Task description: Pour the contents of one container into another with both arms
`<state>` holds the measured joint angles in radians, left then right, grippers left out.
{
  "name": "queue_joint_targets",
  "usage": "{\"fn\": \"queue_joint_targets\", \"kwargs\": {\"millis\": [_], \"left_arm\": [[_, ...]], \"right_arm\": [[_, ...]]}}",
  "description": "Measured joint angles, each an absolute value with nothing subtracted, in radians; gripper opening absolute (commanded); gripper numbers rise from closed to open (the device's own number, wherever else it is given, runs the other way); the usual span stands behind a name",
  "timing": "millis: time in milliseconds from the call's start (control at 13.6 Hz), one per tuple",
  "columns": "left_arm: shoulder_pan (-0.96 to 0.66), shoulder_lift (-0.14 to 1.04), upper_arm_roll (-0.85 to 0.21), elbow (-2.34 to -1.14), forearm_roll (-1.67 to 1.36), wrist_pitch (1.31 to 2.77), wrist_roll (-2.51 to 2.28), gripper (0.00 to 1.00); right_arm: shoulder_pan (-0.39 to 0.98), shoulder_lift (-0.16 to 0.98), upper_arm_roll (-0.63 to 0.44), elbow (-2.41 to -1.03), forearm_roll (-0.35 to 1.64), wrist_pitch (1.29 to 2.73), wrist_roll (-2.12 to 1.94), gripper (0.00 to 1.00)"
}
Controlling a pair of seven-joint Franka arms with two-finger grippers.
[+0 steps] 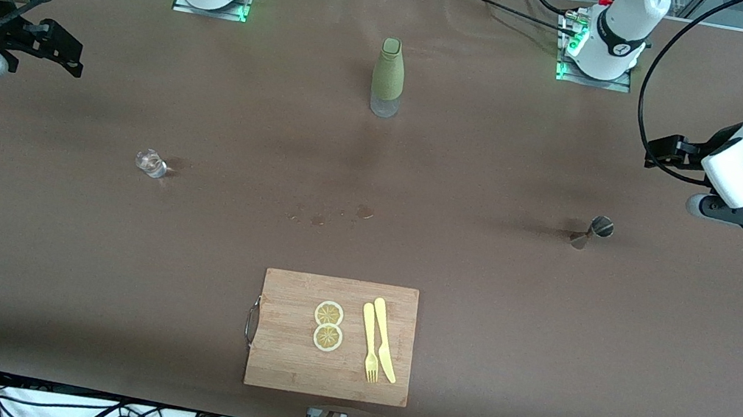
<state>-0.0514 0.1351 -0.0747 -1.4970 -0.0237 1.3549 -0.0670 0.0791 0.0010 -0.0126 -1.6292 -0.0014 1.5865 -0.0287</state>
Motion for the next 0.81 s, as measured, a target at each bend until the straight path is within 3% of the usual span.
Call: {"fn": "queue_joint_targets", "kwargs": {"millis": [807], "left_arm": [[-0.051, 0.135, -0.075, -1.497, -0.024, 1.355, -0.067, 1.00]], "right_arm": [[0.079, 0.001, -0.012, -1.629, -0.001, 1.575, -0.093, 1.00]]}}
